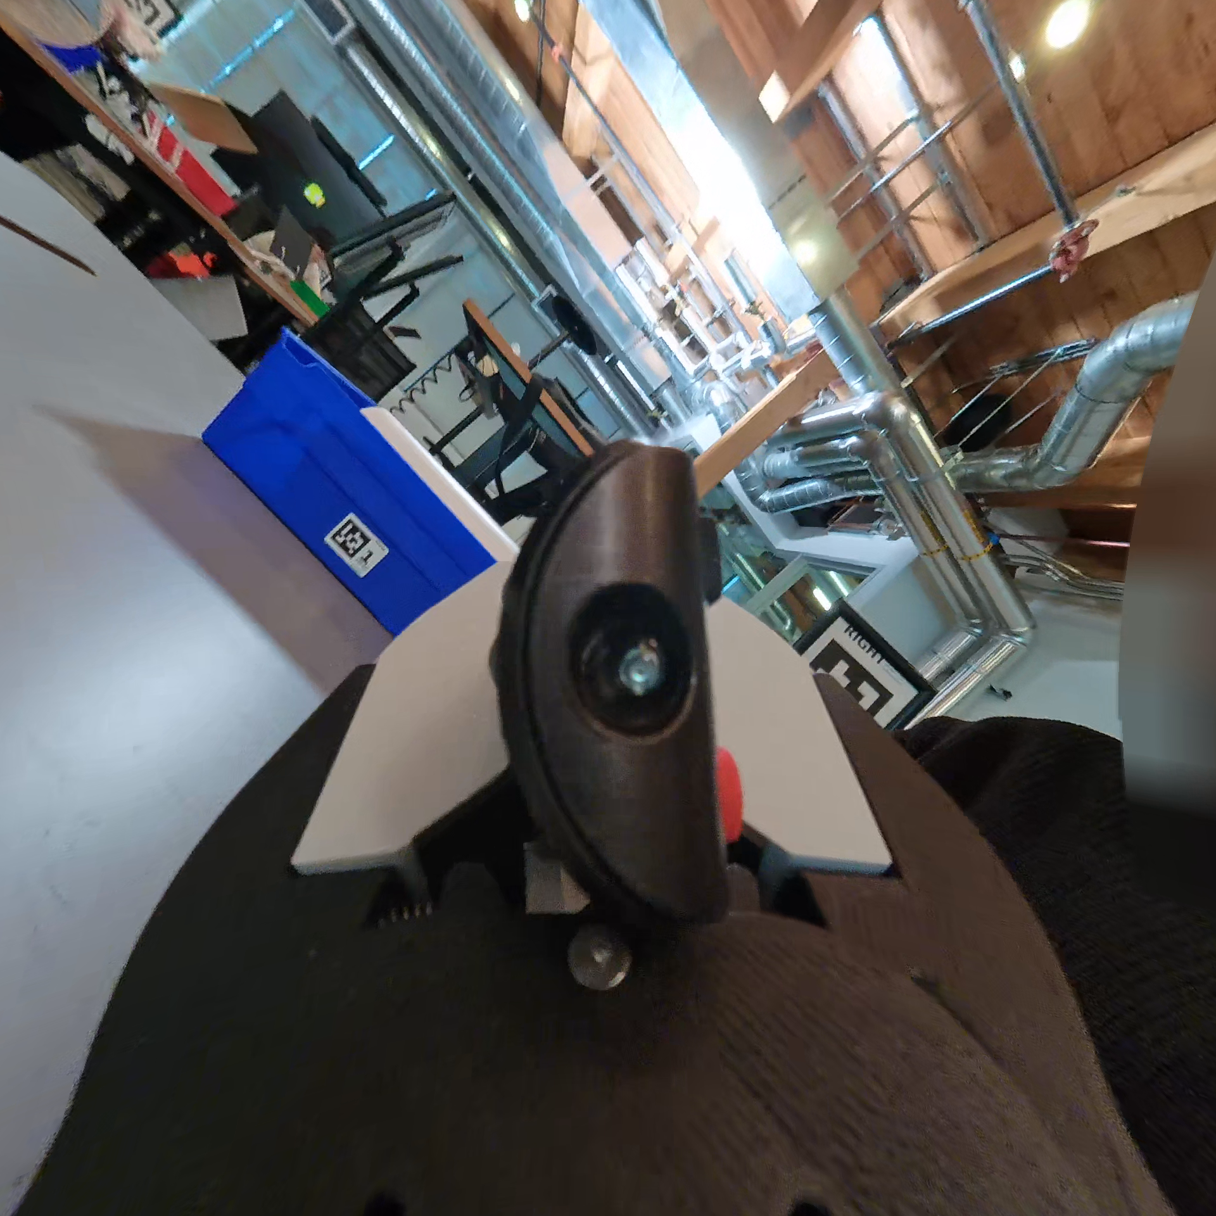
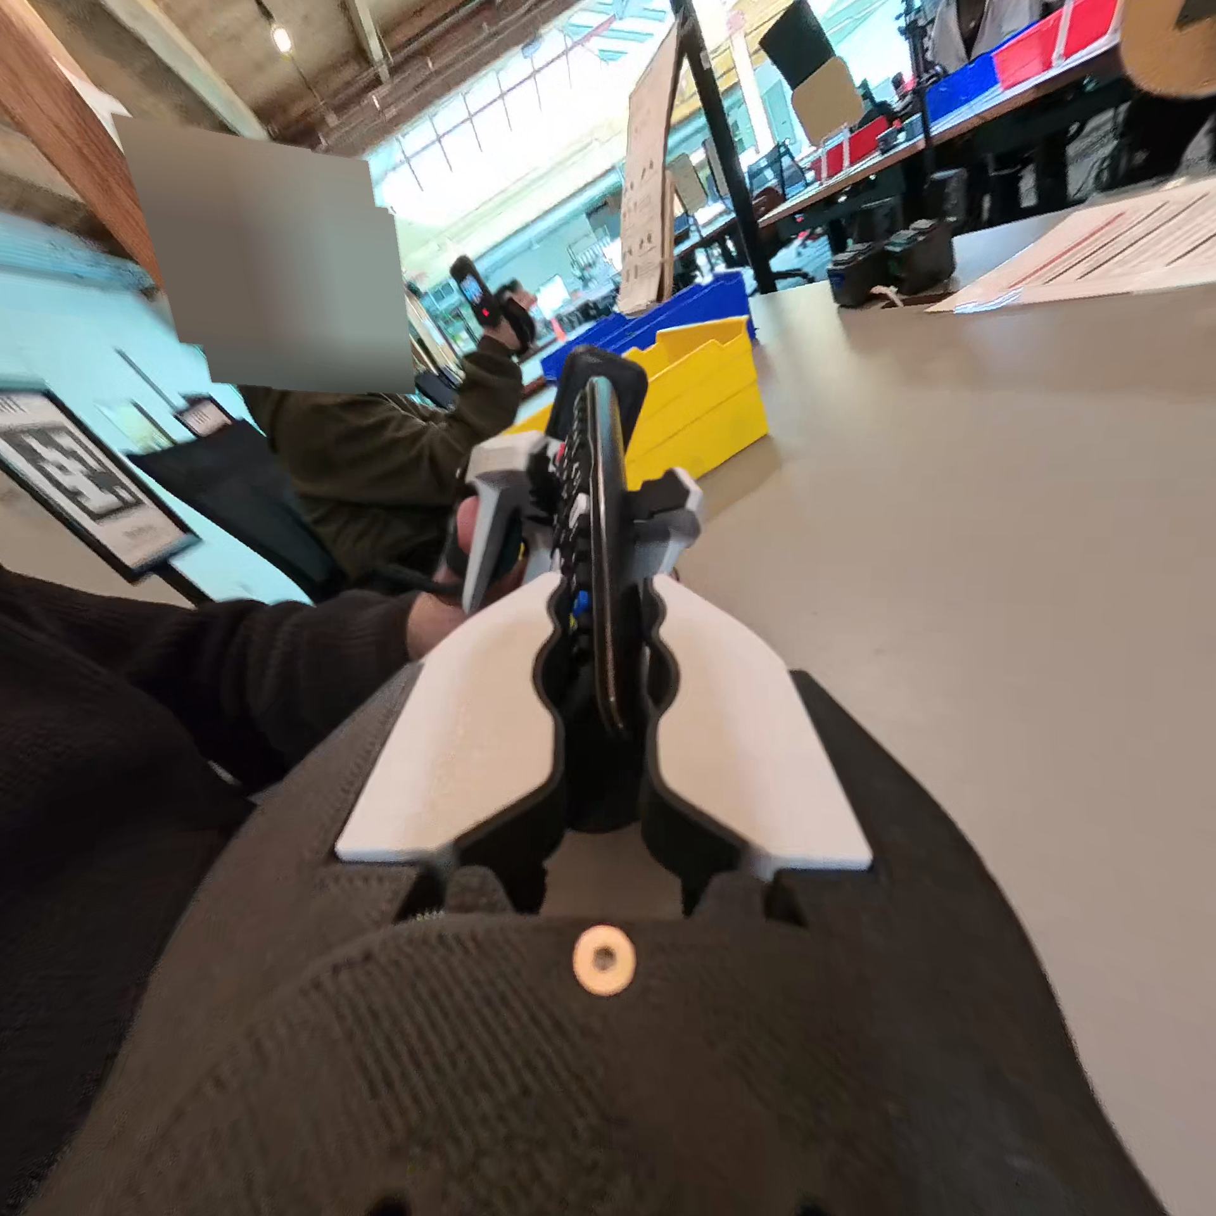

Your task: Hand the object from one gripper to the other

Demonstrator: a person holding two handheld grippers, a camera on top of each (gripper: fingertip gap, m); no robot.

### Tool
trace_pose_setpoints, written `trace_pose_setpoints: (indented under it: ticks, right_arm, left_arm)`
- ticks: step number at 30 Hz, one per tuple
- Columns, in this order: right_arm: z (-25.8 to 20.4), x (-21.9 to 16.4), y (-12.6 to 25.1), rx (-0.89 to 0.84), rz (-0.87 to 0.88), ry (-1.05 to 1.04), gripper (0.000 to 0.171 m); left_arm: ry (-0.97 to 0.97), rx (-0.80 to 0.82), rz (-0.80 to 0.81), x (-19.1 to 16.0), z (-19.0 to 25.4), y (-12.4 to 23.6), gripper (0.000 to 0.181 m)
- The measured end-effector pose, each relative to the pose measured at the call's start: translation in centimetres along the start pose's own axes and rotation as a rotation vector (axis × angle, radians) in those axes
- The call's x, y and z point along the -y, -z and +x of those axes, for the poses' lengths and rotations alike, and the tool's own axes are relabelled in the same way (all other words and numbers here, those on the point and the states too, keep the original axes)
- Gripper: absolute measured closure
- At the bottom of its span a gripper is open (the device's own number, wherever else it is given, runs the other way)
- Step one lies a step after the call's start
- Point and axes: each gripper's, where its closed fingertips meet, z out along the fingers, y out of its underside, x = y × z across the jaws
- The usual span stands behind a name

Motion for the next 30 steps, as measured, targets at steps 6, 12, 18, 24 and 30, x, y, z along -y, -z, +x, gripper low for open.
trace_pose_setpoints:
  ticks: [6,12,18,24,30]
  right_arm:
    - [-0.6,-1.4,-0.8,-0.007,-0.065,0.125,0.149]
    - [-0.7,-0.6,-0.9,0.074,0.026,-0.044,0.120]
    - [-1.6,0.0,-1.2,0.108,0.090,-0.062,0.134]
    - [-1.2,0.3,-0.6,0.092,0.094,-0.074,0.147]
    - [-1.0,1.4,0.4,0.136,0.146,-0.154,0.148]
  left_arm:
    - [-0.050,-0.008,0.034,0.9,0.4,0.5,0.134]
    - [-0.050,-0.068,0.171,2.8,1.4,1.4,0.139]
    - [0.032,-0.117,0.341,4.1,1.5,2.4,0.139]
    - [0.009,-0.112,0.280,3.0,1.6,1.4,0.136]
    - [0.001,-0.068,0.248,3.2,1.0,1.4,0.101]
